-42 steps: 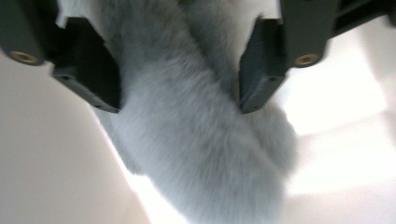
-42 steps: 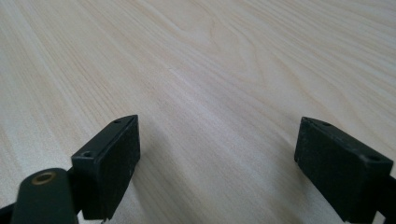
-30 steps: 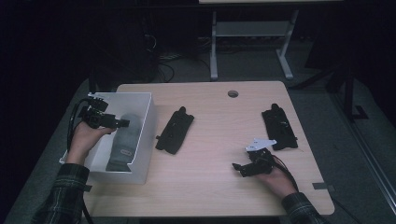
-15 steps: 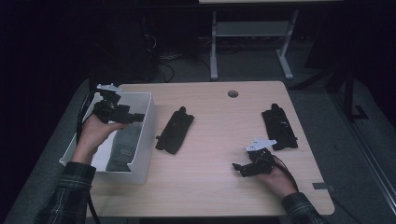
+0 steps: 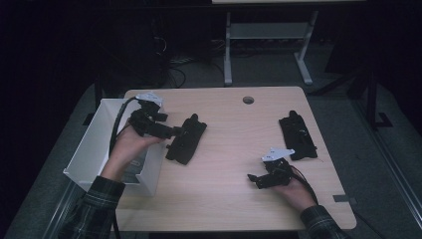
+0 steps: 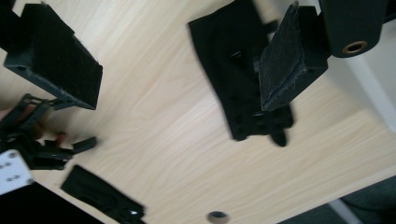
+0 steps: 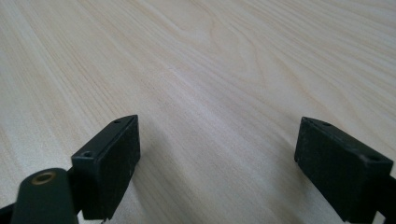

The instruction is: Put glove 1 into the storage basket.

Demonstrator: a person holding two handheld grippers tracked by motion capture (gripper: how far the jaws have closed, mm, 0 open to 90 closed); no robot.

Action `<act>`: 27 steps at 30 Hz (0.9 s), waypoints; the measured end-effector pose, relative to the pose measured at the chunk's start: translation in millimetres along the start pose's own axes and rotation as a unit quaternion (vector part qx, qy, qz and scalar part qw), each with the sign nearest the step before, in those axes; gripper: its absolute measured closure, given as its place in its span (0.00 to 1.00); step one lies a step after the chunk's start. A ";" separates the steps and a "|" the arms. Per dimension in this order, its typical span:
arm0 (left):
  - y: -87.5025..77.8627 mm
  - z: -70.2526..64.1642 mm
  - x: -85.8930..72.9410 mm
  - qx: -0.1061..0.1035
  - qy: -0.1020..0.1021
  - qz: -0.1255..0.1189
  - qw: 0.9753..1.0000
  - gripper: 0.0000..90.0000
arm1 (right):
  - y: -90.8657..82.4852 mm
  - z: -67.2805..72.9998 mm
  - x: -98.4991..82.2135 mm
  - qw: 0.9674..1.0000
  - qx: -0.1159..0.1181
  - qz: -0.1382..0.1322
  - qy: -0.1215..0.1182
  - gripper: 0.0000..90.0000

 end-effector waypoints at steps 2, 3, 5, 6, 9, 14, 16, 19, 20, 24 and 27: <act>6.9 -7.8 0.1 -0.006 0.004 0.001 1.000 0.14 | 0.0 0.1 0.0 1.000 0.000 0.000 0.000 0.16; 11.9 -12.6 -0.1 -0.010 0.006 0.002 1.000 0.14 | -0.1 0.1 0.0 1.000 0.000 0.000 0.001 0.16; 19.5 -19.6 -1.1 -0.014 0.009 0.007 1.000 0.14 | 0.0 0.1 0.0 1.000 0.000 0.000 0.001 0.16; 22.8 -22.5 -1.8 -0.014 0.012 0.006 1.000 0.14 | -0.1 0.1 0.0 1.000 0.000 0.000 0.001 0.16; 32.1 -31.3 -4.6 -0.018 0.013 0.006 1.000 0.14 | 0.0 0.1 0.0 1.000 0.000 0.000 0.001 0.16; 54.4 -49.2 -18.2 -0.030 0.020 0.014 0.999 0.14 | 0.0 0.1 0.0 1.000 0.000 0.000 0.001 0.16; 59.1 -51.9 -22.1 -0.032 0.022 0.019 0.999 0.14 | 0.0 0.2 0.0 1.000 0.000 0.000 0.001 0.16; 68.4 -56.9 -32.0 -0.032 0.026 0.026 0.999 0.14 | -0.1 0.1 0.0 1.000 0.000 0.001 0.000 0.16; 71.2 -57.6 -35.8 -0.033 0.030 0.032 0.999 0.14 | -0.1 0.2 0.0 1.000 0.000 0.000 0.000 0.16; 81.7 -61.4 -51.7 -0.032 0.035 0.036 0.998 0.14 | -0.1 0.4 0.0 1.000 0.000 0.000 0.000 0.16; 86.9 -61.1 -60.7 -0.031 0.038 0.038 0.998 0.14 | -0.2 1.0 0.1 1.000 0.000 0.002 0.002 0.16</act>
Point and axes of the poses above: each handheld gripper's, and its own axes: y roughly forward along the jaws, x roughly out of its top, z roughly to its left, the point moved 2 cm from there along y, roughly forward along the jaws, and after that the axes turned 2 degrees about -y, right-handed, at the moved point
